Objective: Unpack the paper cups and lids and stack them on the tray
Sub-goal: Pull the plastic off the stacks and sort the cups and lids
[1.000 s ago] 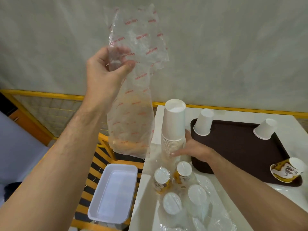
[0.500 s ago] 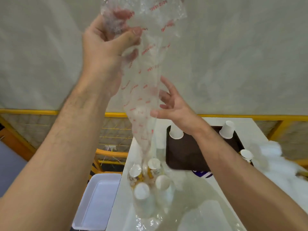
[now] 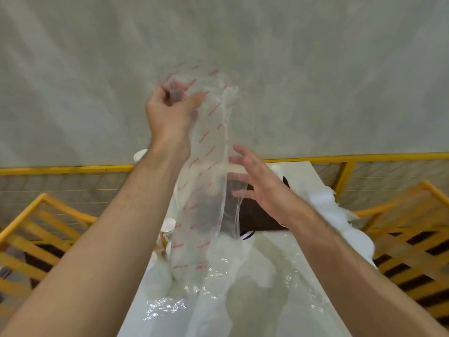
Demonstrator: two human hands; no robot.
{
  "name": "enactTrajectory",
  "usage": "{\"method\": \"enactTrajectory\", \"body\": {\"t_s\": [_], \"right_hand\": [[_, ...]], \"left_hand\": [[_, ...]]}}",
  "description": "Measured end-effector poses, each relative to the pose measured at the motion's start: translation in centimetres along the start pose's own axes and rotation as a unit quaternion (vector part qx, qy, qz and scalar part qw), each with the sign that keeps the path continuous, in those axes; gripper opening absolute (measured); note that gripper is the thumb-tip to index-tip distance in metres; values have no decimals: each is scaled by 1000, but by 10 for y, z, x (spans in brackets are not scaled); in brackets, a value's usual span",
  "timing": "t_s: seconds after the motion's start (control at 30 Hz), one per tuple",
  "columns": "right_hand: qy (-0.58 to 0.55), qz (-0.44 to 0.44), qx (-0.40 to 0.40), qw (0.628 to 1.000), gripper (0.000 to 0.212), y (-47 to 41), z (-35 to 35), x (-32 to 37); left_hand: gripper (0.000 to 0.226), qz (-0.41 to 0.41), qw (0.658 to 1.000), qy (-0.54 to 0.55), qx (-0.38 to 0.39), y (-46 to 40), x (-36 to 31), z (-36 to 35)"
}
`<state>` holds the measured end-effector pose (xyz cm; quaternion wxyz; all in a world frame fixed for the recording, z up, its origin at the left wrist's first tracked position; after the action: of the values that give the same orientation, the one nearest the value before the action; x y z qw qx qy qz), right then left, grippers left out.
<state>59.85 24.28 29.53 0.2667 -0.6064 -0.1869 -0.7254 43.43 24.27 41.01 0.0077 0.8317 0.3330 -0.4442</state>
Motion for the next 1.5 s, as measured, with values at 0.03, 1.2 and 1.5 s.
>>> {"method": "enactTrajectory", "body": {"t_s": [0.03, 1.2, 1.5], "right_hand": [[18, -23, -8, 1000, 112, 9, 5, -8], [230, -370, 175, 883, 11, 189, 139, -265], [496, -407, 201, 741, 23, 191, 202, -326]], "left_hand": [[35, 5, 1000, -4, -15, 6, 15, 1], [20, 430, 897, 2, -104, 178, 304, 114], [16, 510, 851, -76, -99, 252, 321, 175]]}}
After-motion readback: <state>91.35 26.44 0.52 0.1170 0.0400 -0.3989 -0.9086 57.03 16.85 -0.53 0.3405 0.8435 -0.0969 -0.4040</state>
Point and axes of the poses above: each hand's wrist, its own y-axis away from the middle knuckle, its own z-axis out of the back of the hand, x = y × z, the point moved 10 cm from there along -y, towards the middle knuckle, and after that the axes turned 13 degrees about y, right-handed, at the moved point
